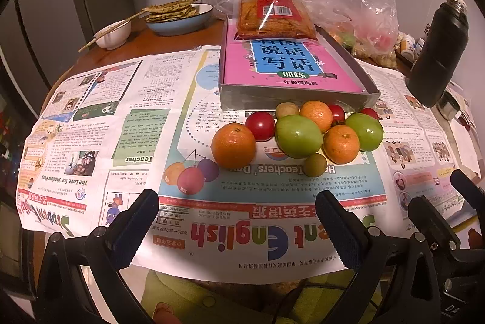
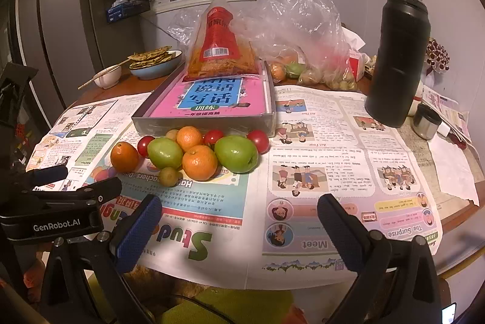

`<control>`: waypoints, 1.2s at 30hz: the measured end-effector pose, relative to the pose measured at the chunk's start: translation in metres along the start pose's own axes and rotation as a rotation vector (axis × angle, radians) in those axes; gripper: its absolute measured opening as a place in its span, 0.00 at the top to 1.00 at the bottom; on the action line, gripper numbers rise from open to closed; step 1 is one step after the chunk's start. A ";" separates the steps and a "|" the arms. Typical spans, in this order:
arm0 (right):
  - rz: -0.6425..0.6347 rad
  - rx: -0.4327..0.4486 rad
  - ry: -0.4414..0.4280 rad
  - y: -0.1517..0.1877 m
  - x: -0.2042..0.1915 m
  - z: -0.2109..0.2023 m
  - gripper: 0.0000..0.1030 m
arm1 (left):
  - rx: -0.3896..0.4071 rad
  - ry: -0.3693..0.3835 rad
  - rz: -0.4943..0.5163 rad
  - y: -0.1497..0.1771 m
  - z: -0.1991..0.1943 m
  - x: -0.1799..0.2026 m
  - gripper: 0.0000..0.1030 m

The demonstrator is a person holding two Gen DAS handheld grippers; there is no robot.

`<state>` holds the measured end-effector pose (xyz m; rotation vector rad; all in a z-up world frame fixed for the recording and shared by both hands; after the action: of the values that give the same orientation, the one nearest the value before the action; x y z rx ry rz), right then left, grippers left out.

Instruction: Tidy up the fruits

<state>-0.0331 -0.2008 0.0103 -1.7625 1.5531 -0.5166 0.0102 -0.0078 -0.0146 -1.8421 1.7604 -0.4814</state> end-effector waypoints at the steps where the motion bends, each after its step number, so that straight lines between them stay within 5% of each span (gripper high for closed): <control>1: 0.000 0.000 0.002 0.000 0.000 0.000 0.00 | 0.001 0.001 -0.001 0.000 0.000 0.000 0.00; 36: -0.004 -0.015 -0.023 0.002 -0.003 0.003 0.00 | 0.004 0.004 0.024 0.002 -0.004 0.006 0.00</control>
<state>-0.0333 -0.1976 0.0074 -1.7766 1.5420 -0.4864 0.0066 -0.0139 -0.0138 -1.8166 1.7803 -0.4791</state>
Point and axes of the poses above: each gripper's, at about its wrist camera, not at the fingertips, and z roughly the way its jaws point, x to its right, y to its underside, the point moved 2 cm from there along z, roughly the way its jaws point, and after that the axes turned 9 degrees about -y, right-handed, at the moved point
